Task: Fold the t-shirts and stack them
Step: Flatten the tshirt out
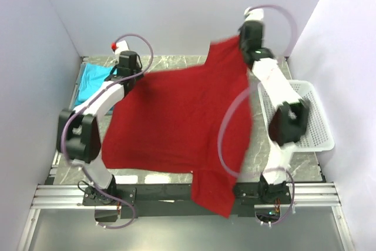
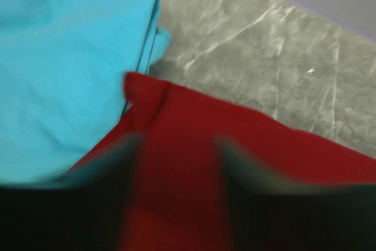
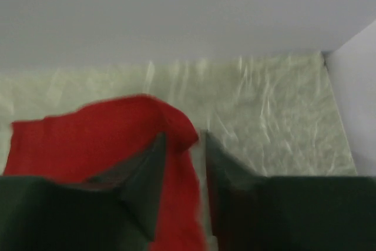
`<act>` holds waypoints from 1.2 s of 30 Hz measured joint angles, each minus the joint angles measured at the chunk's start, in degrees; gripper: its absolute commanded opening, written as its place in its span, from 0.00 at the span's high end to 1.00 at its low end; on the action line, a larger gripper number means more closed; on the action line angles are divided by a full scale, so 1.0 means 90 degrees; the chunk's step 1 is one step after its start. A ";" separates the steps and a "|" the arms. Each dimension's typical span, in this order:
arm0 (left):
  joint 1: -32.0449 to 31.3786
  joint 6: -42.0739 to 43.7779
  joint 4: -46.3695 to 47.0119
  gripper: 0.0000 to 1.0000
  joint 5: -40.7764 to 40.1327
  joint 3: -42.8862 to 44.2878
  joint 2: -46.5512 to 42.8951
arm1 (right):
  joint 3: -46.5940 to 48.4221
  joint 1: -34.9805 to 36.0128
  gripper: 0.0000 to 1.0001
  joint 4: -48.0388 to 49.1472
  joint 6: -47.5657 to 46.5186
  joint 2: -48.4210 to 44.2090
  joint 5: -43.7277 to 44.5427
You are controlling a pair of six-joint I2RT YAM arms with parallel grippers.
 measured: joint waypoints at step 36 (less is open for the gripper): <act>-0.0274 -0.0959 0.1163 0.00 0.2880 -0.1982 -0.1073 | -0.4374 0.1064 0.16 -0.1413 0.3203 -0.0855 -0.1778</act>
